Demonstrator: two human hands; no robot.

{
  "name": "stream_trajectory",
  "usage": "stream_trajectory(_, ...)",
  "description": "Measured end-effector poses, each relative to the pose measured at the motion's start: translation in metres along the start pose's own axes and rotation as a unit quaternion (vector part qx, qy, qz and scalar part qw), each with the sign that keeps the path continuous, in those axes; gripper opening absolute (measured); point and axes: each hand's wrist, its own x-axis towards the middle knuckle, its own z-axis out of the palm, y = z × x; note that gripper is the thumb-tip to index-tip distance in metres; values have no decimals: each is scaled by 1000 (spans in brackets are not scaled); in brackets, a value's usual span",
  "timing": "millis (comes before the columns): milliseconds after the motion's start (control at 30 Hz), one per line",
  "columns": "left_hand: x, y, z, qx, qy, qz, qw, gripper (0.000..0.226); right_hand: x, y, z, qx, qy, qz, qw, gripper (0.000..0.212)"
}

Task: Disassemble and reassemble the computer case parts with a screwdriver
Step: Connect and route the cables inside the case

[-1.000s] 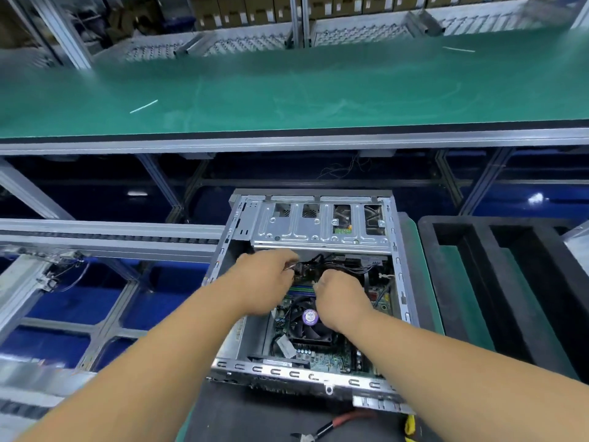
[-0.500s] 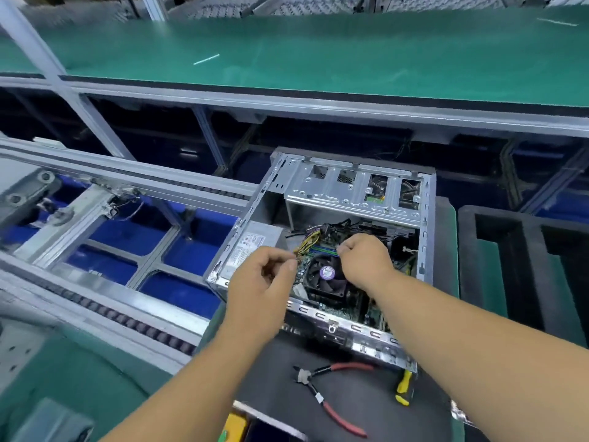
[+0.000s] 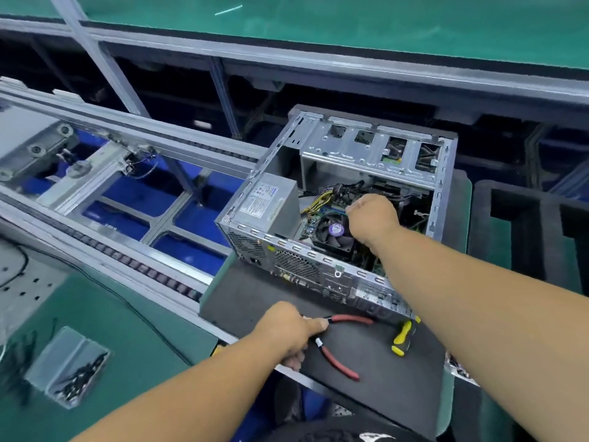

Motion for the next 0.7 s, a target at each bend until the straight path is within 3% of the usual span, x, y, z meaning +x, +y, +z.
stream_trajectory(133,12,-8,10,-48,45,6,998,30,0,-1,1,-5,5,0,1000,11)
stream_trajectory(333,-11,-33,-1,-88,105,98,986,18,1,1,3,-9,8,-9,1000,11)
stream_trajectory(467,-50,-31,-32,-223,44,181,957,12,1,0,4,-1,9,-4,1000,15)
stream_trajectory(567,-91,-7,-59,-342,-55,220,912,14,0,-1,6,3,9,2,1000,12)
stream_trajectory(700,-115,49,-94,-325,-111,289,894,33,0,-3,6,25,11,32,999,18)
